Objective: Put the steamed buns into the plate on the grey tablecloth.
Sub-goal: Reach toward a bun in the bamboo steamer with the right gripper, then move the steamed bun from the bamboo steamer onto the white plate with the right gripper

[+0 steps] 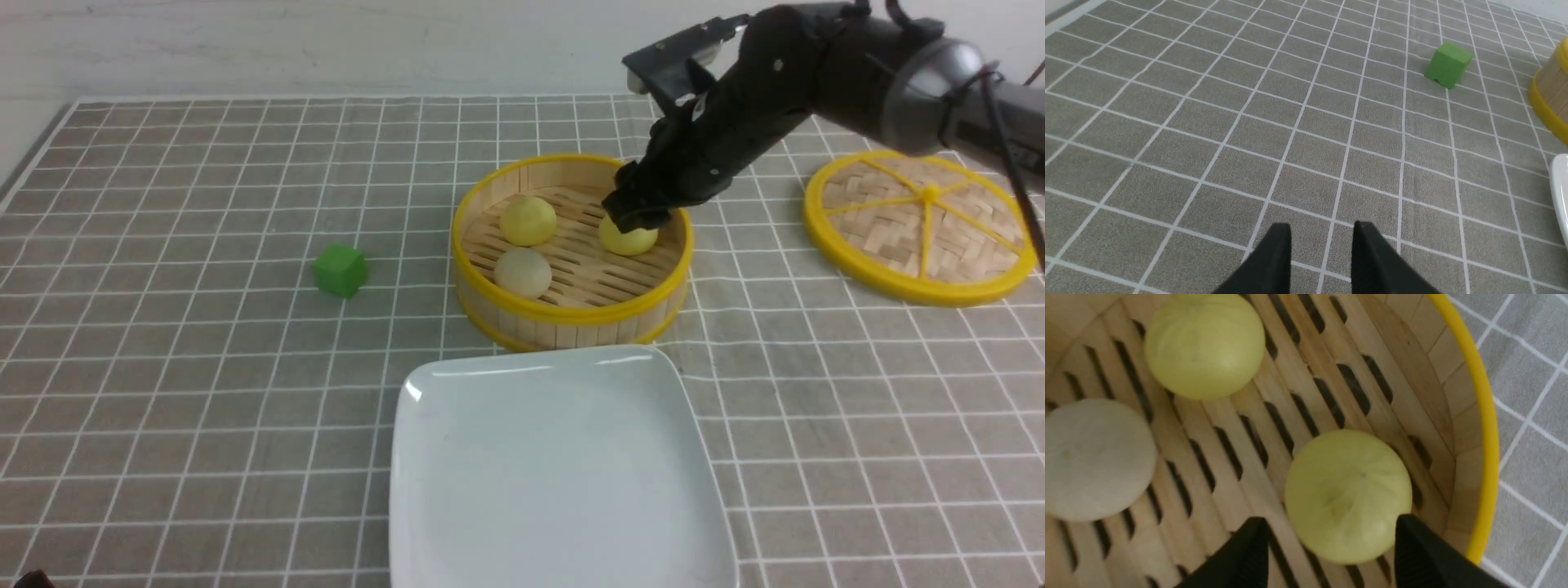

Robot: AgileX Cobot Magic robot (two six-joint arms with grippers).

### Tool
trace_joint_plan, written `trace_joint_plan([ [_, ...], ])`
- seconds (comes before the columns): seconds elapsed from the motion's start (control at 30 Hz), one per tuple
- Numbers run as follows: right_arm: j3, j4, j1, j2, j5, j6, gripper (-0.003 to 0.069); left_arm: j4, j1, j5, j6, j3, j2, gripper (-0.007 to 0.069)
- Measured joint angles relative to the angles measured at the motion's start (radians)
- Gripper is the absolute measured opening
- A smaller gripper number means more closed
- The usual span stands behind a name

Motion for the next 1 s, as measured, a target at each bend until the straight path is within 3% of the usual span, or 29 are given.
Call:
trace_joint_plan([
  [0.27,-0.005,-0.029,0.0,0.072,-0.114,0.0,0.0419,0.001,0.0,0.0,0.0,0.0,0.0,0.024],
  [0.4,-0.011,-0.029,0.0,0.082,-0.115,0.0,0.0365,0.001,0.0,0.0,0.0,0.0,0.0,0.024],
  [0.53,-0.013,-0.024,0.0,0.081,-0.104,0.0,0.0109,0.001,0.0,0.0,0.0,0.0,0.0,0.024],
  [0.6,-0.013,-0.023,0.0,0.069,-0.086,0.0,0.0026,0.001,0.0,0.0,0.0,0.0,0.0,0.024],
  [0.7,-0.014,-0.017,0.0,0.029,-0.017,0.0,0.0014,0.002,0.0,0.0,0.0,0.0,0.0,0.024],
  [1.0,-0.056,0.115,0.0,-0.274,0.431,0.0,0.0014,0.004,0.0,0.0,0.0,0.0,0.0,0.024],
])
